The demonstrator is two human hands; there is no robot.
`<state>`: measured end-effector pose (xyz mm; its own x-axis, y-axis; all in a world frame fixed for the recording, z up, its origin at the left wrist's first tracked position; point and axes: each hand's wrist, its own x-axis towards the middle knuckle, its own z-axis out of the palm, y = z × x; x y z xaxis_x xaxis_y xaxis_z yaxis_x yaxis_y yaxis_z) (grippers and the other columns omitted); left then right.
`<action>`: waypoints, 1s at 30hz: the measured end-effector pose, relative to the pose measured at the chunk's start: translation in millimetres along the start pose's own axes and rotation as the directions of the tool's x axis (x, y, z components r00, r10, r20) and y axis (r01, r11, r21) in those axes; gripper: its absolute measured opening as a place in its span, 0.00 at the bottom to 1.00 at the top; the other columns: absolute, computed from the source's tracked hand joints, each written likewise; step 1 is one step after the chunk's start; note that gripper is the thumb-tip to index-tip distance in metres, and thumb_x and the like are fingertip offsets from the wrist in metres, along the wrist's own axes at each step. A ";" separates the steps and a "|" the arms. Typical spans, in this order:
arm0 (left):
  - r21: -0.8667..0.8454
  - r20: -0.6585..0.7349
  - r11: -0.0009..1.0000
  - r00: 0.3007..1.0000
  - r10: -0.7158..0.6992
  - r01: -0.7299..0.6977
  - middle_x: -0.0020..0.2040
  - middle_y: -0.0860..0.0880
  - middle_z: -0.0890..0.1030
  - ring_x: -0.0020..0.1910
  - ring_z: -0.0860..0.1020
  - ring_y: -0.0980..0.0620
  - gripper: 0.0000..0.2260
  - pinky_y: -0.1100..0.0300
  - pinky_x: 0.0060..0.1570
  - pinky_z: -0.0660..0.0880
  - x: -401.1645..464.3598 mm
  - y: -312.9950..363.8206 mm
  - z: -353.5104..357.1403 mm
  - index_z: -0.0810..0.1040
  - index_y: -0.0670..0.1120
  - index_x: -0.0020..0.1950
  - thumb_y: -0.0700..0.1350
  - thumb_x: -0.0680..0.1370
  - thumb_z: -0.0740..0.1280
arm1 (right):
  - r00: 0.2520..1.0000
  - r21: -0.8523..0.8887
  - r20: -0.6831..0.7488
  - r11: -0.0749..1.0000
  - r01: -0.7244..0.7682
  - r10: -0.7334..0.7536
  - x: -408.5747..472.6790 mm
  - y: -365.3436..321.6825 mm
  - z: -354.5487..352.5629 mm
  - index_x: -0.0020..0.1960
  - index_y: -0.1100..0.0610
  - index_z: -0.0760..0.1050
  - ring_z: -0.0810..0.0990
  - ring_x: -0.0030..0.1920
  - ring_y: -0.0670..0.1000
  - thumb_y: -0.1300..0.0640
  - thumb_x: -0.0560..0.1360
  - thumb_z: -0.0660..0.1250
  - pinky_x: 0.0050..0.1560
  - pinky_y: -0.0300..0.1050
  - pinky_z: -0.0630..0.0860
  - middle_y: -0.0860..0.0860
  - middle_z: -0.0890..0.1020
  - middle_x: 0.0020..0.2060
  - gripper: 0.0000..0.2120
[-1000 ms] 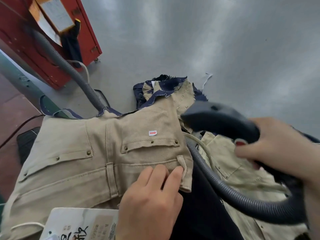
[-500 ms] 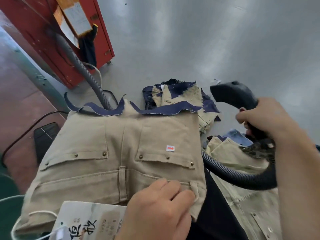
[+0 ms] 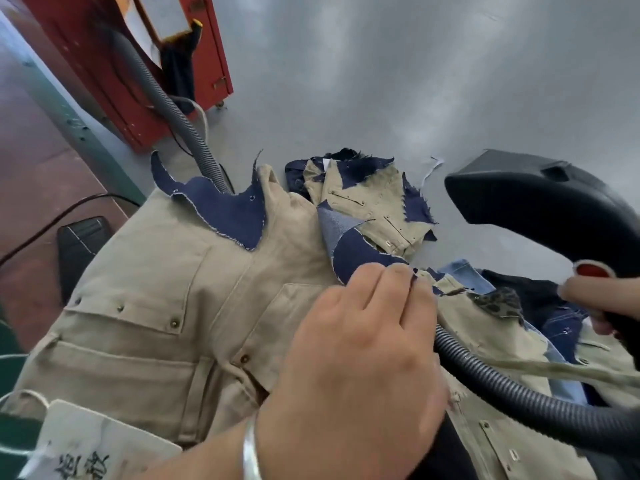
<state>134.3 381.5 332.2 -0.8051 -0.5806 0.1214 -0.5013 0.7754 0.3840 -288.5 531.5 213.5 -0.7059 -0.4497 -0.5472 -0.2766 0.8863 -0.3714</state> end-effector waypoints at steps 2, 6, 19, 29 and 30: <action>0.225 0.132 0.973 0.988 -0.076 0.044 0.70 0.42 0.69 0.71 0.64 0.41 0.28 0.43 0.68 0.64 5.4 -1.1 16.3 0.66 0.44 0.73 0.56 0.76 0.59 | 0.997 -0.105 -0.005 0.992 0.071 -0.072 -38.7 -34.9 1.3 0.25 0.54 0.75 0.73 0.16 0.54 0.39 0.48 0.69 0.26 0.45 0.73 0.54 0.76 0.17 0.19; 0.282 0.206 0.955 0.966 -0.156 0.093 0.74 0.40 0.63 0.74 0.53 0.33 0.29 0.34 0.68 0.57 -7.4 -23.2 37.3 0.63 0.53 0.75 0.64 0.77 0.54 | 0.856 -0.262 -0.196 0.866 0.425 -0.479 -116.3 -111.2 7.1 0.49 0.32 0.76 0.80 0.21 0.44 0.41 0.52 0.75 0.18 0.43 0.75 0.35 0.83 0.33 0.25; 0.134 0.005 0.953 0.961 -0.275 0.272 0.74 0.33 0.56 0.73 0.55 0.32 0.27 0.34 0.65 0.62 -25.8 -33.6 57.2 0.71 0.63 0.67 0.70 0.71 0.56 | 0.848 -0.345 0.021 0.792 0.504 -0.530 -188.0 -207.9 28.8 0.45 0.36 0.75 0.75 0.16 0.43 0.40 0.50 0.63 0.21 0.49 0.77 0.43 0.79 0.21 0.23; 0.169 -0.009 0.948 0.962 -0.272 0.270 0.64 0.33 0.71 0.64 0.70 0.35 0.27 0.36 0.63 0.65 -22.2 -34.8 57.7 0.76 0.60 0.62 0.70 0.69 0.59 | 0.793 -0.376 0.214 0.702 0.606 -0.570 -161.5 -284.9 68.8 0.38 0.51 0.74 0.77 0.18 0.47 0.59 0.66 0.72 0.17 0.36 0.66 0.47 0.77 0.19 0.07; 0.165 -0.018 0.949 0.962 -0.271 0.270 0.64 0.33 0.71 0.64 0.70 0.35 0.27 0.36 0.63 0.66 -22.3 -34.6 57.6 0.77 0.60 0.62 0.70 0.68 0.59 | 0.783 -0.375 0.194 0.693 0.616 -0.591 -153.5 -297.7 75.6 0.39 0.52 0.75 0.79 0.19 0.48 0.60 0.66 0.71 0.18 0.37 0.68 0.49 0.78 0.20 0.06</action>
<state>151.3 381.9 263.5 -0.6334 -0.7732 0.0289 -0.7453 0.6197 0.2459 -48.5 328.3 351.4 -0.2627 -0.8974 -0.3544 -0.8708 0.3787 -0.3135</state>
